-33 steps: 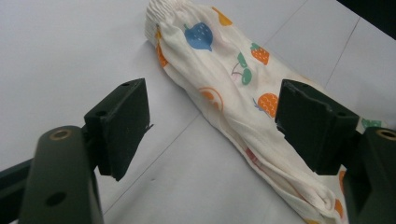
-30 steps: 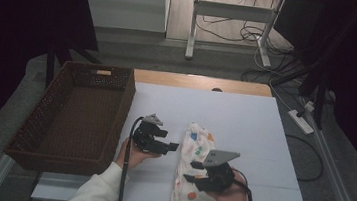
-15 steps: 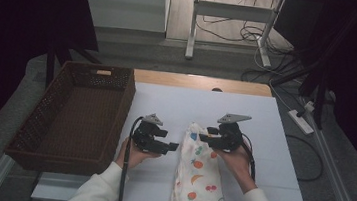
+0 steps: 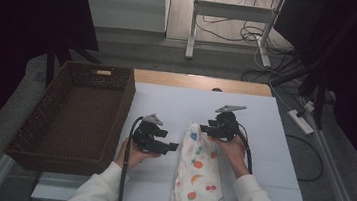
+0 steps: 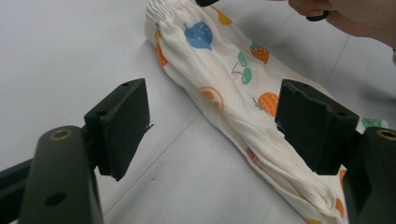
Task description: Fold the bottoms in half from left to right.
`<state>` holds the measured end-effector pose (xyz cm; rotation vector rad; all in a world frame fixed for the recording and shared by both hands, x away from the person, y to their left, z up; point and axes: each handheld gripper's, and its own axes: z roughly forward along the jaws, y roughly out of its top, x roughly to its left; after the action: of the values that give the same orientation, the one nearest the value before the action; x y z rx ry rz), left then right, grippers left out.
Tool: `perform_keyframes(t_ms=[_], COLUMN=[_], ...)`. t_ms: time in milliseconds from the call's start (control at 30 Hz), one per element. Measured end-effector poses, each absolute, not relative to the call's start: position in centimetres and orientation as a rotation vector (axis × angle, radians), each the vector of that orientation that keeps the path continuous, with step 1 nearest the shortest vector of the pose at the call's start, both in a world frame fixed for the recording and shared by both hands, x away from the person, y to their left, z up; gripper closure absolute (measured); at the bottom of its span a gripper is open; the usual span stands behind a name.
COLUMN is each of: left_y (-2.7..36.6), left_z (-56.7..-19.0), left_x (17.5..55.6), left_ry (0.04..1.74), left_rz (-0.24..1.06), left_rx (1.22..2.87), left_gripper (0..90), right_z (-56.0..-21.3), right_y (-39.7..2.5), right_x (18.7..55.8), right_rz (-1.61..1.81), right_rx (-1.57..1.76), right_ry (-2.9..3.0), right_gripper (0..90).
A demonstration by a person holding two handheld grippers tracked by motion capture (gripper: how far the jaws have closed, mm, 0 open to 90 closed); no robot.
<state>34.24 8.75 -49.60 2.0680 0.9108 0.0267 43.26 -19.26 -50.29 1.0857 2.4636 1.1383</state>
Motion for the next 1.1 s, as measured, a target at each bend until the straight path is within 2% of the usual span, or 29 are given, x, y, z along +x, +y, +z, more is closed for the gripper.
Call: perform_keyframes(t_ms=[433,600,767,900,1100], left_y=[8.7,8.7,8.8,8.8,8.8], left_z=[-49.6,-49.7,-49.6,-49.7,-49.7], left_x=[34.2,34.3,34.2,34.3,34.3], left_ry=[0.911,0.914,0.914,0.915,0.918], left_rz=[0.027,0.027,0.028,0.027,0.029], left_rx=[2.071,2.069,2.069,2.069,2.068], left_gripper=[25.2,25.2,25.2,25.2,25.2], right_z=[-51.9,-52.3,-52.0,-51.1,-50.1], right_y=[-18.0,-17.7,-17.7,-17.8,-18.3], right_x=[43.0,42.8,42.4,42.1,42.1], right_rz=[1.004,0.959,0.95,0.976,0.997], right_rx=[1.067,1.025,0.986,0.947,0.938], right_ry=[2.517,2.52,2.523,2.497,2.449], right_gripper=[54.7,64.8,82.9,86.7,87.5])
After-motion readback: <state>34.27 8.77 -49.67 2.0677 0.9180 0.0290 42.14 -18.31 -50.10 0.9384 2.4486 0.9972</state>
